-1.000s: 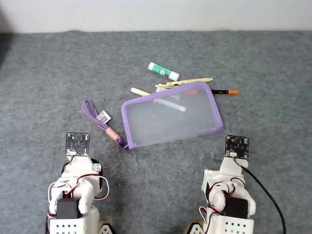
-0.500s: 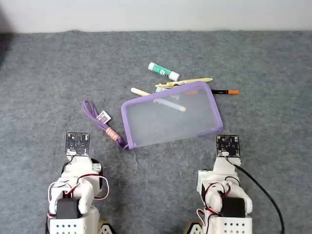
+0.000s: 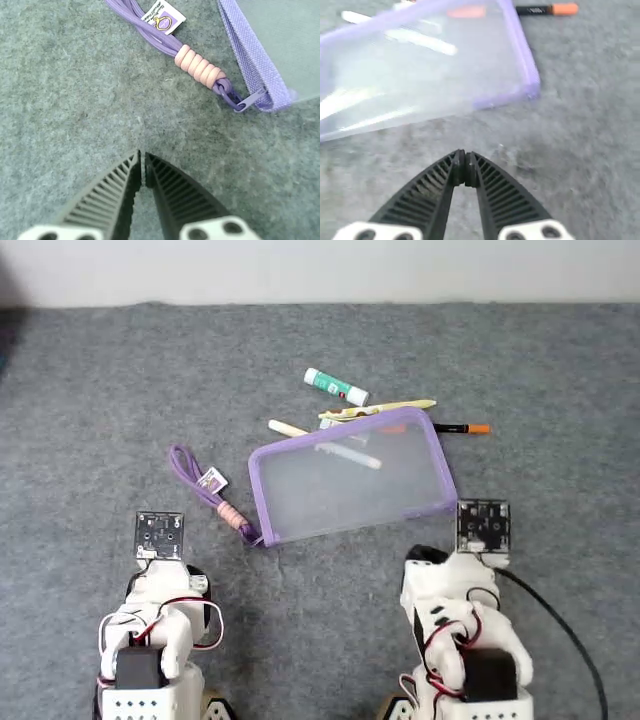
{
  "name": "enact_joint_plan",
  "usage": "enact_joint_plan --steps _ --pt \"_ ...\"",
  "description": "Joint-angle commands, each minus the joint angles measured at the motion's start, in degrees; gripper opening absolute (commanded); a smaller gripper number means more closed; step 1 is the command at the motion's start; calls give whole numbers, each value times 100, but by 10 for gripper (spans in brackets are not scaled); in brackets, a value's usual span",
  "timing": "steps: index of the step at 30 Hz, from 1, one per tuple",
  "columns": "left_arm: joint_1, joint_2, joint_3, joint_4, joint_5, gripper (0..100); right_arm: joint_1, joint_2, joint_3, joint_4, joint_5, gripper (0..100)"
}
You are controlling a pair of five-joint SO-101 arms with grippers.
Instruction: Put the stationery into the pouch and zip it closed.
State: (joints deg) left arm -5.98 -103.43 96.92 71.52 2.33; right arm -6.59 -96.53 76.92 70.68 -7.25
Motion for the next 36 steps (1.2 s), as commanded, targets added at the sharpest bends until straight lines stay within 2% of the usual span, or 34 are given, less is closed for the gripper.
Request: enact_joint_plan --steps 1,8,16,24,36 --pt "-26 -70 -48 26 26 15 -365 1182 -1152 -75 -273 8" --pt "-26 -70 -48 26 26 15 -1024 4207 -2620 -286 -334 8" --pt "-26 -70 -48 26 26 15 -1833 6782 -3121 -2237 -343 9" --pt "-26 -70 -48 26 26 15 -2563 7908 -3525 -3697 -404 8" --pt "-26 -70 -48 26 26 15 -3626 8778 -4097 -4936 -1530 8"
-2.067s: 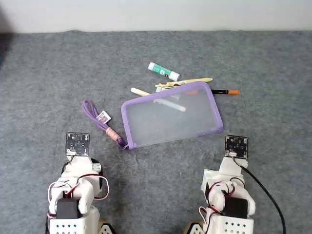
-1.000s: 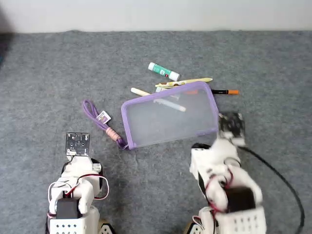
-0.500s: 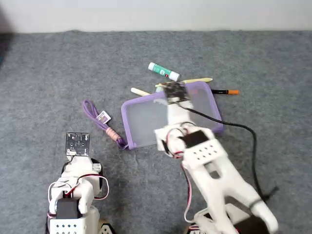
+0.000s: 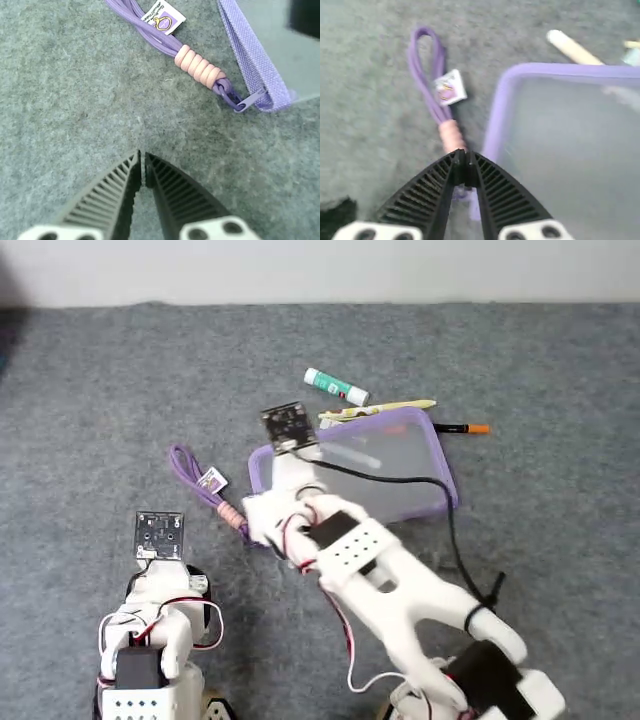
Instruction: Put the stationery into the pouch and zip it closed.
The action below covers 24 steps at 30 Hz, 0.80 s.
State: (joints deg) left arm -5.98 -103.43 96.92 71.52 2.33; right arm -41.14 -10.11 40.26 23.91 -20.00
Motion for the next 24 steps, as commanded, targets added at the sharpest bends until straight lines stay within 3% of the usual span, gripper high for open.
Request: enact_joint_plan --steps 1,8,16,24 --pt "-26 -70 -48 26 26 15 -198 312 -563 -295 -316 8" --pt "-26 -70 -48 26 26 15 -171 1886 -1407 127 -308 8" --pt "-26 -70 -48 26 26 15 171 2563 -2154 2035 -290 8" --pt "-26 -70 -48 26 26 15 1191 2563 -2462 3697 1257 8"
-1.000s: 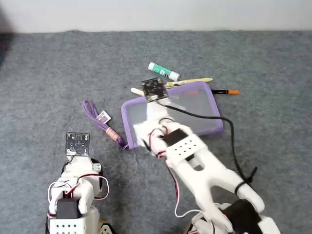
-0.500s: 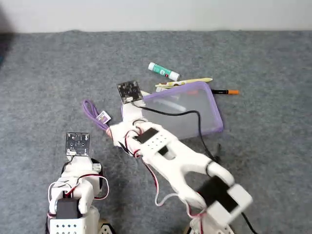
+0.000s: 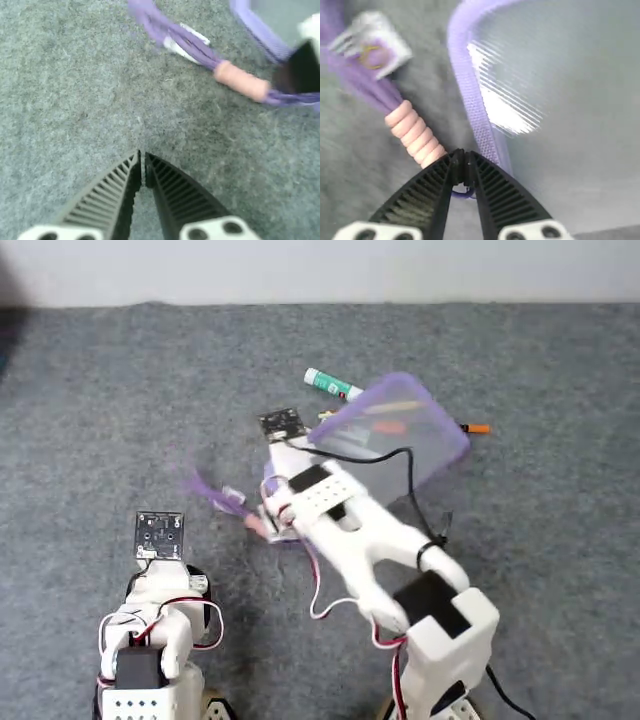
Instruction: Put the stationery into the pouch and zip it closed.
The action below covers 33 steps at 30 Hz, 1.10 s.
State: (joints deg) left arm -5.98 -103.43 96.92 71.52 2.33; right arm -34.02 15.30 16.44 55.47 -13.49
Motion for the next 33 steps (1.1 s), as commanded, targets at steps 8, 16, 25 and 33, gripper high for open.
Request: enact_joint_plan --steps 8,16,25,33 --pt "-26 -70 -48 26 26 15 2123 13 -79 1358 2198 8" --pt "-26 -70 -48 26 26 15 3600 -409 -369 1868 3191 8" --pt "-26 -70 -48 26 26 15 3380 -1455 -1169 4031 3165 8" --pt "-26 -70 -48 26 26 15 2202 -1736 -1424 4673 2681 9"
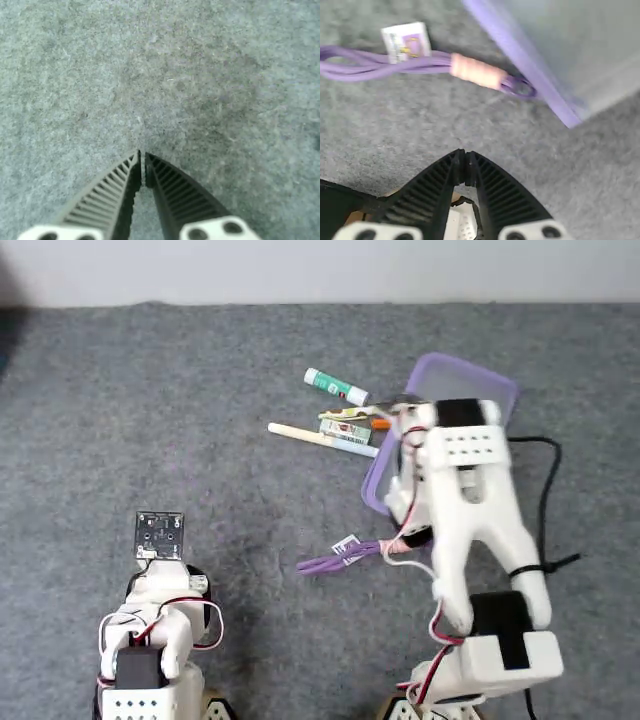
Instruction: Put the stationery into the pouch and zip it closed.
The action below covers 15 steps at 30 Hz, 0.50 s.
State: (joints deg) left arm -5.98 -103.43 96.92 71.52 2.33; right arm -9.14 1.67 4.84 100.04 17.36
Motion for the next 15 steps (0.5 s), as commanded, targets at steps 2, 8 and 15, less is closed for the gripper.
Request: enact_joint_plan --steps 2,8,15 --pt "-26 -70 -48 26 26 15 -418 -611 -273 92 -844 9" --pt "-26 -70 -48 26 26 15 -725 -1912 -229 57 -2031 8" --pt "-26 -70 -48 26 26 15 -725 -3046 809 -101 -2725 8"
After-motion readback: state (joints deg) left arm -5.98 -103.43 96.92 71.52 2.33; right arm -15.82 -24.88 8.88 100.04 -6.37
